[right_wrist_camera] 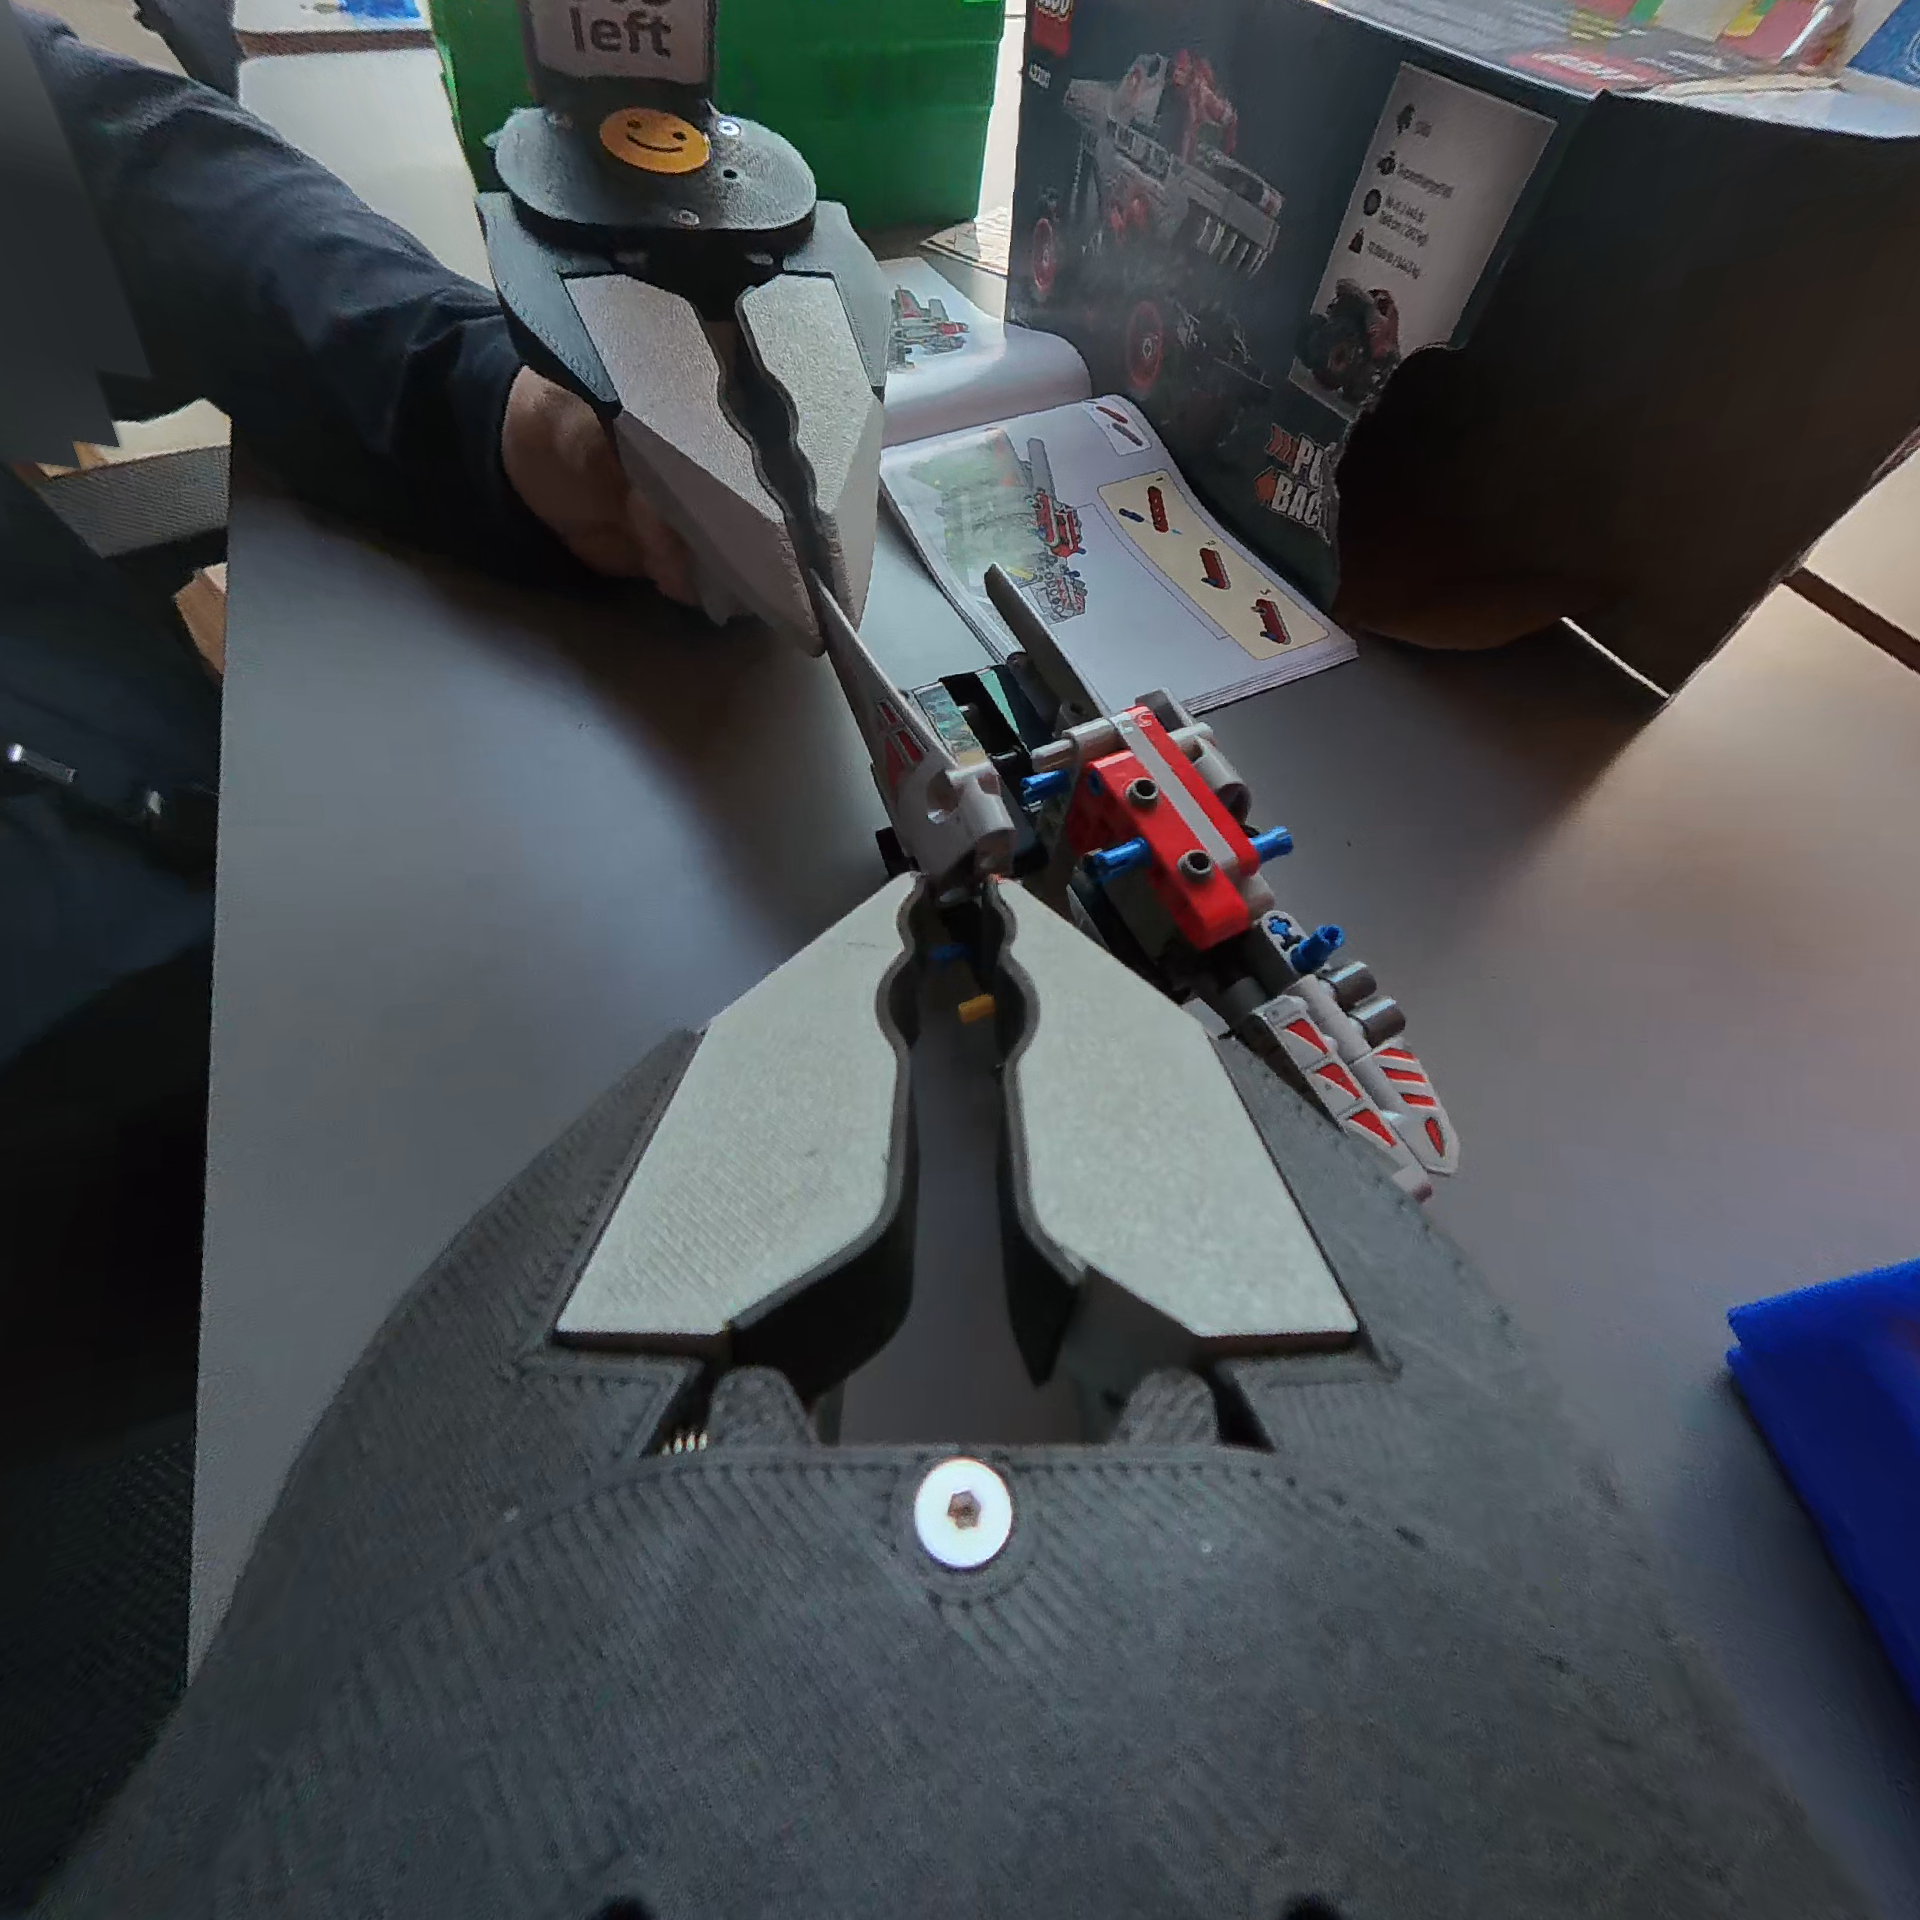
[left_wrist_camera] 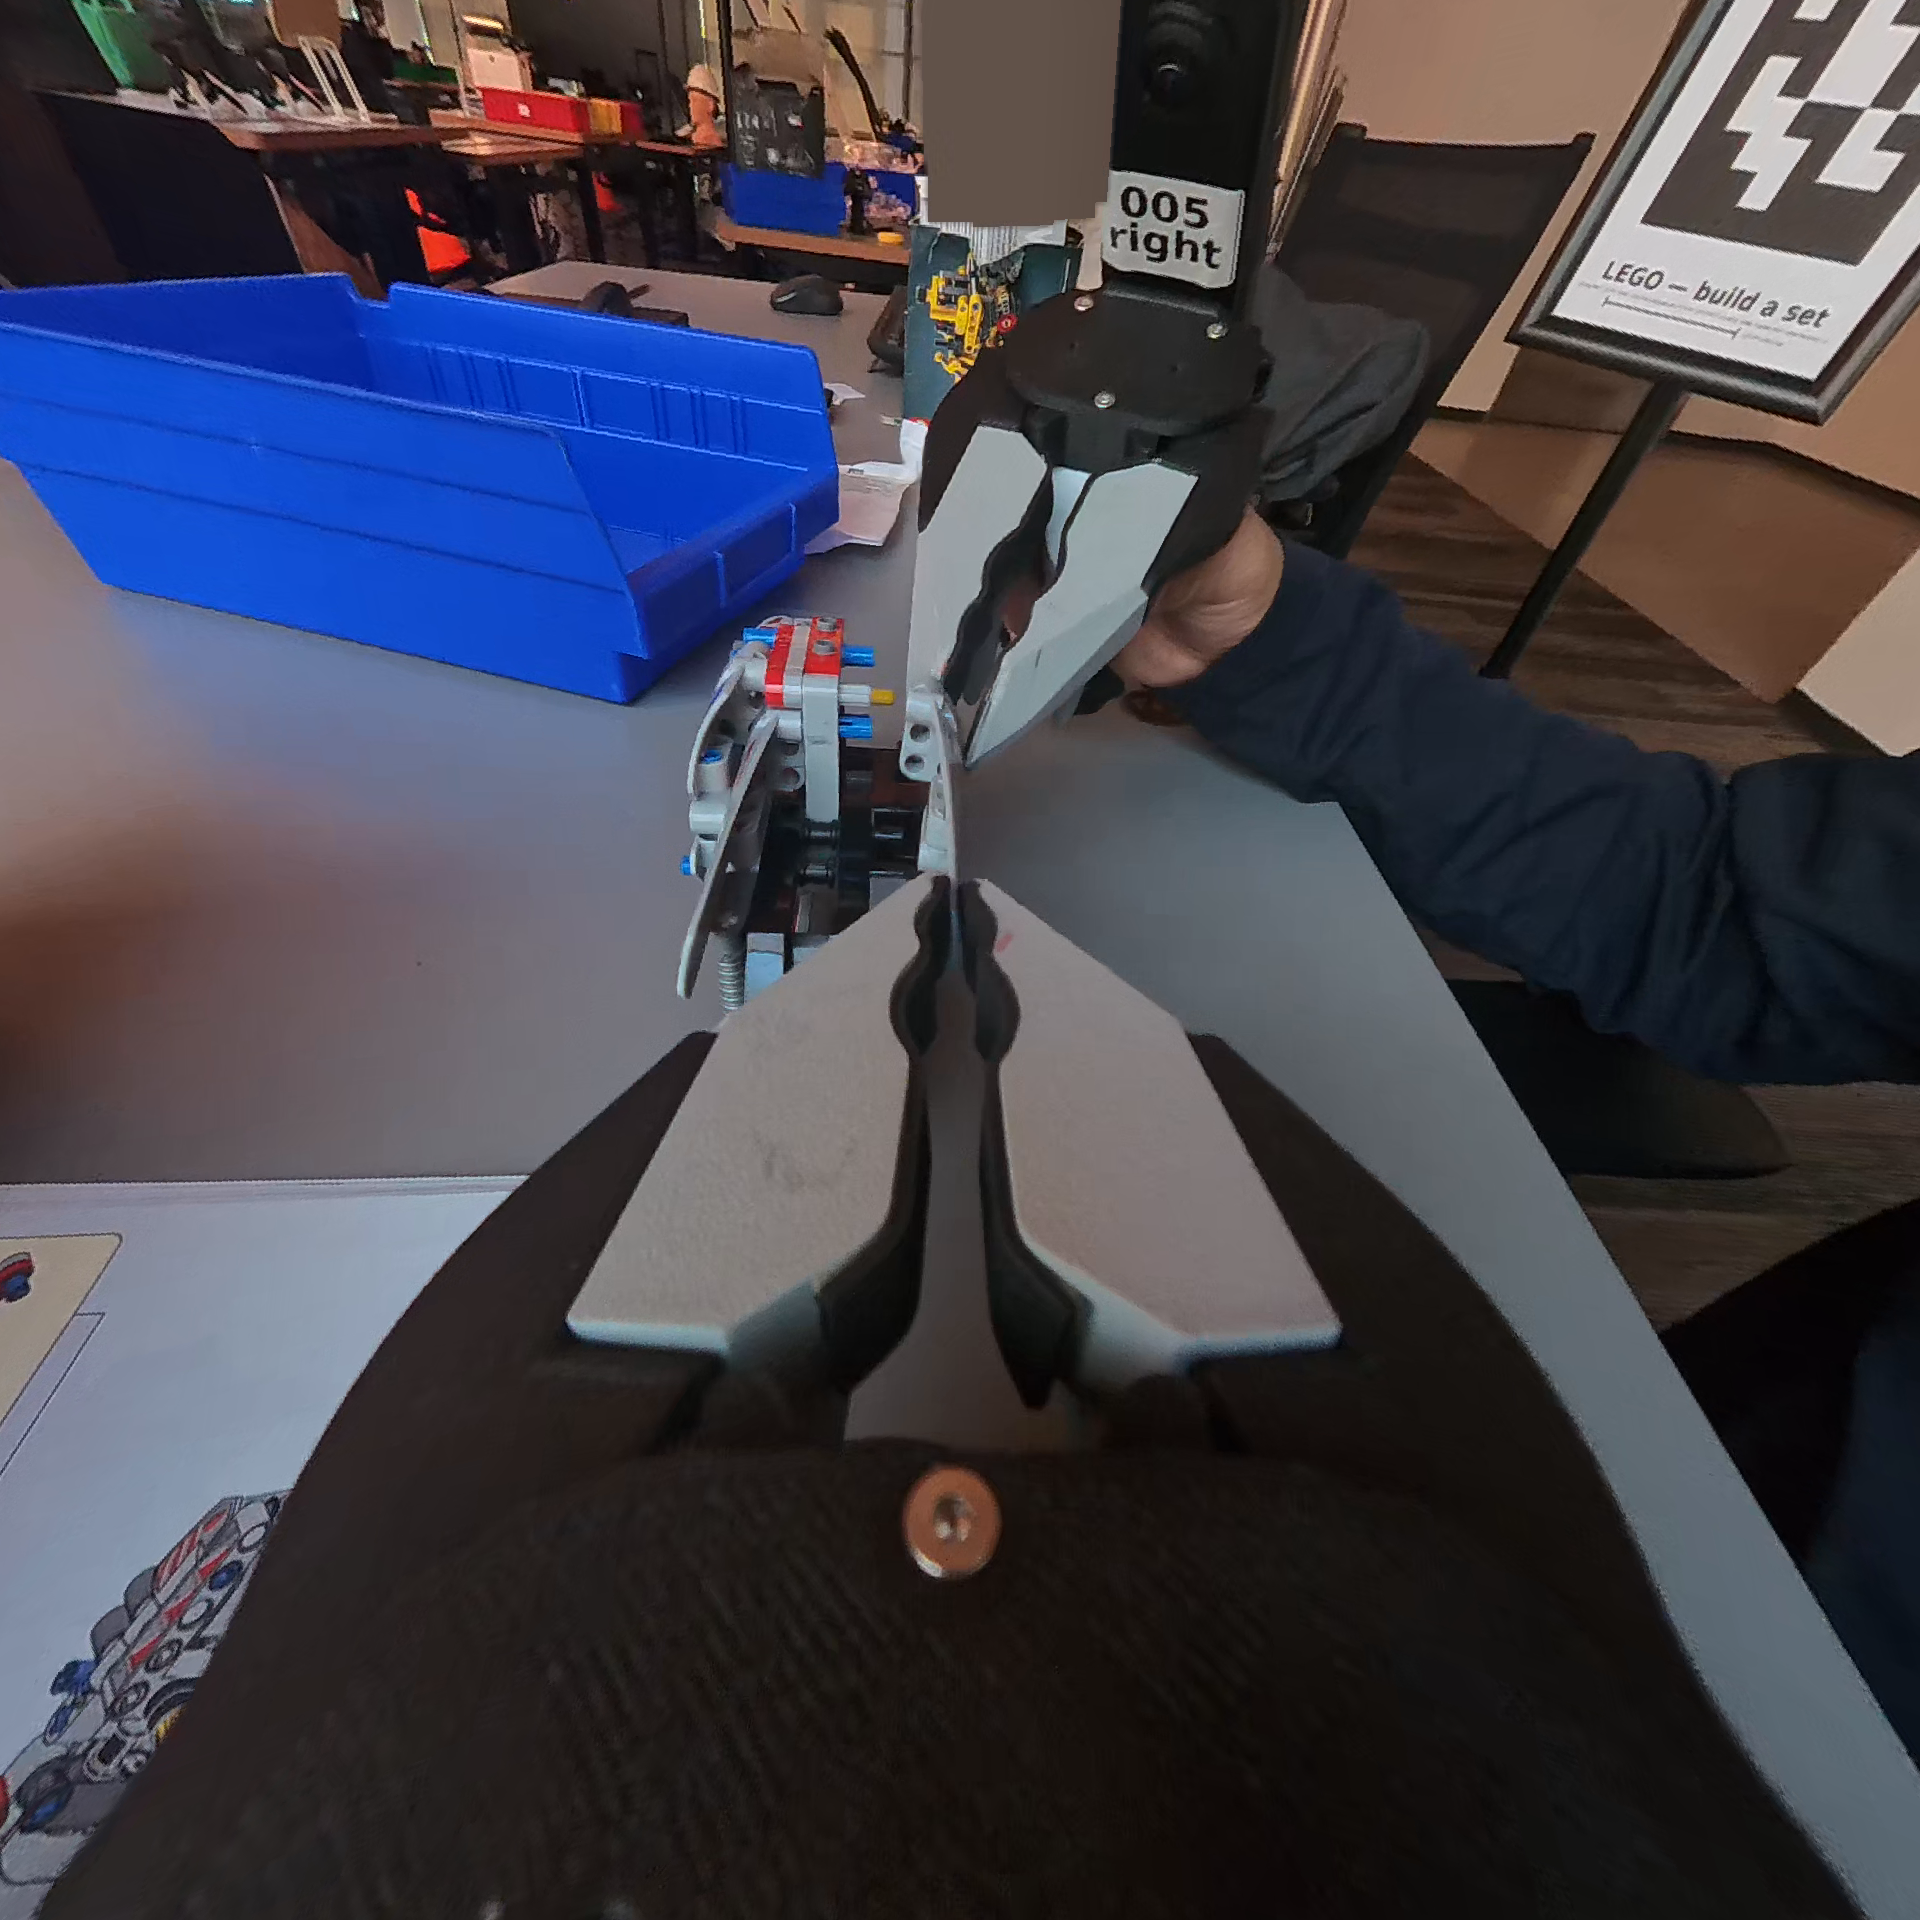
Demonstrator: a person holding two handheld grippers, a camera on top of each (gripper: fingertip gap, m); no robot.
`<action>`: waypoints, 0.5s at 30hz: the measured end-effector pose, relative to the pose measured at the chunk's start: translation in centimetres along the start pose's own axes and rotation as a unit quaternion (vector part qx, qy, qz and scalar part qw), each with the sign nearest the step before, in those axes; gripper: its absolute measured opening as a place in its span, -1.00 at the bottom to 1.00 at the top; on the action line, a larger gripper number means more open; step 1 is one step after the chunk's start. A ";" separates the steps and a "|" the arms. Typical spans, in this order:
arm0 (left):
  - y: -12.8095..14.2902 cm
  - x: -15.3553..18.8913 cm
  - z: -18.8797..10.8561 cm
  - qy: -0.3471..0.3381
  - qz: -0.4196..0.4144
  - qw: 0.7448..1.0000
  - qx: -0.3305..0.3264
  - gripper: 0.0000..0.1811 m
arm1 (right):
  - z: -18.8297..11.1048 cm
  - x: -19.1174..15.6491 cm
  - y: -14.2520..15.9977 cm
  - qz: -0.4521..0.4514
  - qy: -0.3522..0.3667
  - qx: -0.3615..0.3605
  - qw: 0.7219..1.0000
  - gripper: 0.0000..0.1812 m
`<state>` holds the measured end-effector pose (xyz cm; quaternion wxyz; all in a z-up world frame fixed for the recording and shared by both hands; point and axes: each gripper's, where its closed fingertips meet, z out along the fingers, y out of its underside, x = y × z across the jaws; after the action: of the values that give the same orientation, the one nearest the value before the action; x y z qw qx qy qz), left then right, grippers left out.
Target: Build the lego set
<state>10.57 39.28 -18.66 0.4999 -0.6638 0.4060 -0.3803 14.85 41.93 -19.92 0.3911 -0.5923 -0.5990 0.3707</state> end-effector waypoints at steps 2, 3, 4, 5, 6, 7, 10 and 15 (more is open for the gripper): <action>-0.1 -0.1 0.0 -0.008 0.001 1.000 0.002 -1.00 | 0.0 0.0 0.0 -0.005 0.003 0.004 1.000 -0.92; -0.1 -0.1 0.0 -0.010 -0.001 1.000 0.006 -1.00 | -0.1 0.1 -0.2 -0.009 0.003 0.010 1.000 -0.93; -0.2 -0.1 0.0 -0.010 -0.005 1.000 0.010 -1.00 | -0.3 0.0 -0.5 -0.011 0.002 0.020 1.000 -0.92; -0.4 -0.1 -0.1 -0.011 -0.009 1.000 0.014 -1.00 | -0.5 0.0 -0.7 -0.013 -0.002 0.032 0.999 -0.92; -0.5 -0.1 -0.1 -0.011 -0.011 1.000 0.019 -1.00 | -0.7 -0.1 -1.0 -0.013 -0.009 0.044 0.999 -0.91; -0.6 -0.1 -0.1 -0.011 -0.012 1.000 0.022 -1.00 | -0.9 -0.3 -1.3 -0.013 -0.017 0.056 0.998 -0.91; -0.6 0.1 0.0 -0.019 0.000 1.000 0.025 -1.00 | -1.2 -0.4 -1.5 -0.006 -0.035 0.072 0.997 -0.91; -0.9 0.9 0.3 -0.007 0.009 0.999 0.033 -1.00 | -2.0 -0.7 -2.0 0.017 -0.066 0.104 0.992 -0.93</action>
<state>11.32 38.67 -17.73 0.5278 -0.6456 0.3957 -0.3847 15.81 41.12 -17.35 0.4034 -0.5327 -0.5714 0.4765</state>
